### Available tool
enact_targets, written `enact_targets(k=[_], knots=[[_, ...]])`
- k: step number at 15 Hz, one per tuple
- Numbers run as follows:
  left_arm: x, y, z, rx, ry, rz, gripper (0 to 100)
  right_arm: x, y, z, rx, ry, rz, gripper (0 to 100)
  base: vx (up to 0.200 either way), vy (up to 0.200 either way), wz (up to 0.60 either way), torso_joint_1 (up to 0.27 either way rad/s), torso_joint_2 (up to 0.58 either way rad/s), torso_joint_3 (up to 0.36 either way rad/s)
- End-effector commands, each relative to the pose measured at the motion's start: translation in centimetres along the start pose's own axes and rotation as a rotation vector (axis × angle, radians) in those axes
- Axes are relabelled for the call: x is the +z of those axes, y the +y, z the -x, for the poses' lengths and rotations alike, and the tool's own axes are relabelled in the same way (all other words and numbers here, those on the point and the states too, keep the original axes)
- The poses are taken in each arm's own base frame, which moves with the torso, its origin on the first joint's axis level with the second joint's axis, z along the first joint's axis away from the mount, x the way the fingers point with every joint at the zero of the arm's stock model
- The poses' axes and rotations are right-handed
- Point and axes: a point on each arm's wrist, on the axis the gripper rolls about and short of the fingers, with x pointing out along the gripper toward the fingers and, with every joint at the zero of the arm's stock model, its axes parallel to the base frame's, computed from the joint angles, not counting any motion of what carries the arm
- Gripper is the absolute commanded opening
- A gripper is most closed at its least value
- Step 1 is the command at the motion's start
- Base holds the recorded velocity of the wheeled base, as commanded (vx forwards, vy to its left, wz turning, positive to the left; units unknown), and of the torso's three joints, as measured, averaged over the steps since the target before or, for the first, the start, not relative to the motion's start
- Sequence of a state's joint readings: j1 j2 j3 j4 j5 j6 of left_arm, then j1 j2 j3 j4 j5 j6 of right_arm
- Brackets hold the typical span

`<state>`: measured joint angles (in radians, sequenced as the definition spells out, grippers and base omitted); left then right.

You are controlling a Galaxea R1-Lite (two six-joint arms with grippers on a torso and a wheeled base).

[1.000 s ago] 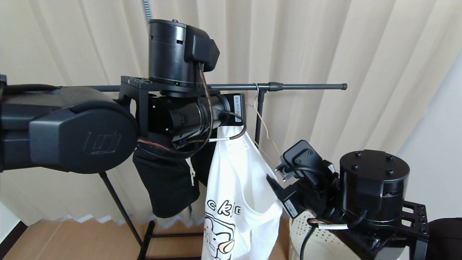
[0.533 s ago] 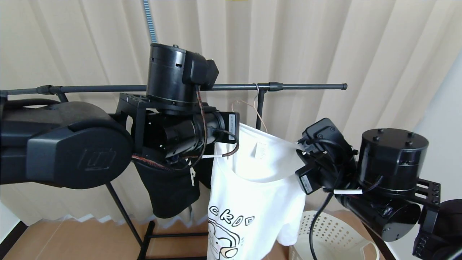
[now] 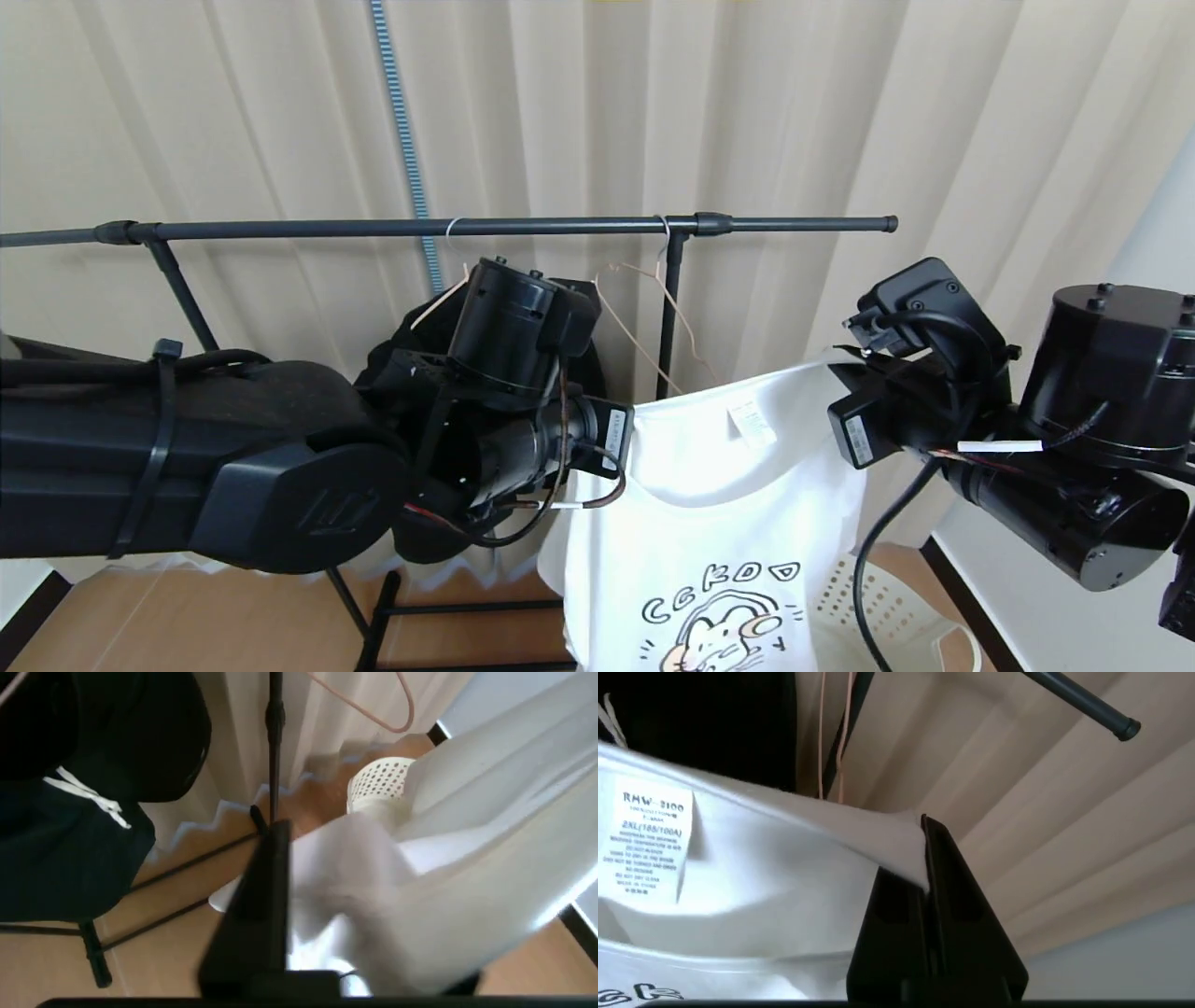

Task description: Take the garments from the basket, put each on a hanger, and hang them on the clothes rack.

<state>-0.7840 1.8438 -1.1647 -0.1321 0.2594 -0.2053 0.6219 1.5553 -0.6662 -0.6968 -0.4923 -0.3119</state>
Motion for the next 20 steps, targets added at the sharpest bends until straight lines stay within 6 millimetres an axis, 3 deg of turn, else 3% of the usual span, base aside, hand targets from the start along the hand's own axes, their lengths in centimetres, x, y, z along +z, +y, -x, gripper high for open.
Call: enact_targets(k=[1,5,8,10,13,15,20], knots=[[-0.5,-0.3,-0.4,-0.003,0.018,-0.008,100,0.5,-1.1,0.8,-0.018,-0.014,0.002,0,0.000,0.000,0.00,0.000,0.00,0.000],[-0.2,-0.5,0.2,-0.123,0.029,0.002,100,-0.3,-2.6,1.2,-0.012,-0.010,0.070,0,0.000,0.000,0.00,0.000,0.00,0.000],[0.4,-0.3,1.7,-0.264,0.028,0.022,100,-0.8,-3.5,1.4,0.000,-0.011,0.104,0,0.000,0.000,0.00,0.000,0.00,0.000],[0.1,0.8,3.9,-0.444,0.053,0.035,100,-1.1,-4.5,0.8,-0.020,0.003,0.100,0,0.000,0.000,0.00,0.000,0.00,0.000],[0.0,1.6,5.3,-0.534,0.056,0.041,100,-1.3,-5.1,0.2,-0.045,0.016,0.095,0,0.000,0.000,0.00,0.000,0.00,0.000],[0.1,1.6,5.0,-0.525,0.056,0.041,100,-1.1,-5.3,0.5,-0.051,0.004,0.090,0,0.000,0.000,0.00,0.000,0.00,0.000],[0.1,0.8,-0.8,-0.196,0.072,0.069,100,-0.8,-5.8,0.8,-0.067,-0.011,0.082,0,0.000,0.000,0.00,0.000,0.00,0.000]])
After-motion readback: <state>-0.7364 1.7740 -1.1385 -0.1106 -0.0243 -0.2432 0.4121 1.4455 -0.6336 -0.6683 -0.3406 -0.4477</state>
